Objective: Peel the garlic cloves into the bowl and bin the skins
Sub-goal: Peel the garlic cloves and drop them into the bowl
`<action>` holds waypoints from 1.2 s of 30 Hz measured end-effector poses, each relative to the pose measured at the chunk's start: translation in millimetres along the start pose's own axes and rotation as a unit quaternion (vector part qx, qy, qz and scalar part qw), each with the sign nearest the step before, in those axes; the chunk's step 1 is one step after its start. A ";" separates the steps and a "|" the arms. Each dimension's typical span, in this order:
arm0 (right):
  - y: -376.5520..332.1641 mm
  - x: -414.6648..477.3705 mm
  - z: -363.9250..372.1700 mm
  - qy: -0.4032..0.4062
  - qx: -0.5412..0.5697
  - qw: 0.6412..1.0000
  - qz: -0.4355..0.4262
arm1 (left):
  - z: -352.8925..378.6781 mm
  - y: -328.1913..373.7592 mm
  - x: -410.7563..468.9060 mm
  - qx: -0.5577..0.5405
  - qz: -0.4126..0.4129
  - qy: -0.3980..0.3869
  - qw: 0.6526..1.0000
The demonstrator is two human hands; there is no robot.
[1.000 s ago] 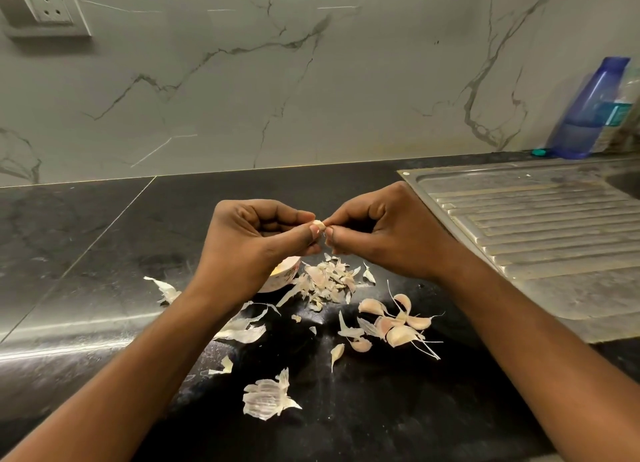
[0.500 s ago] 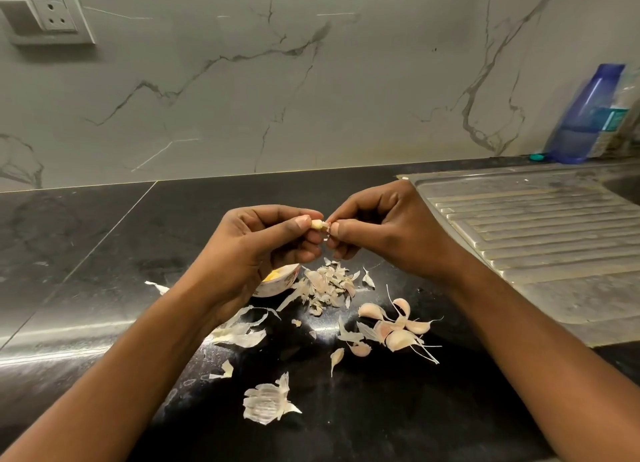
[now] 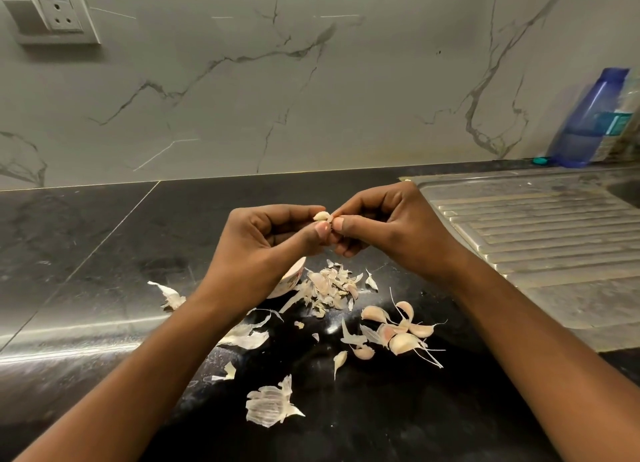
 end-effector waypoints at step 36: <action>-6.4 -1.7 -6.1 0.016 -0.056 0.998 -0.037 | -7.3 -5.1 2.2 -0.149 -0.129 0.027 0.980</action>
Point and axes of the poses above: each hand's wrist, its own x-axis towards the middle knuckle, its own z-axis out of the palm, y = z × x, the point moved 5 cm from there along x, towards the middle knuckle, and after that the axes turned 5 degrees about x, right-handed, at the moved point
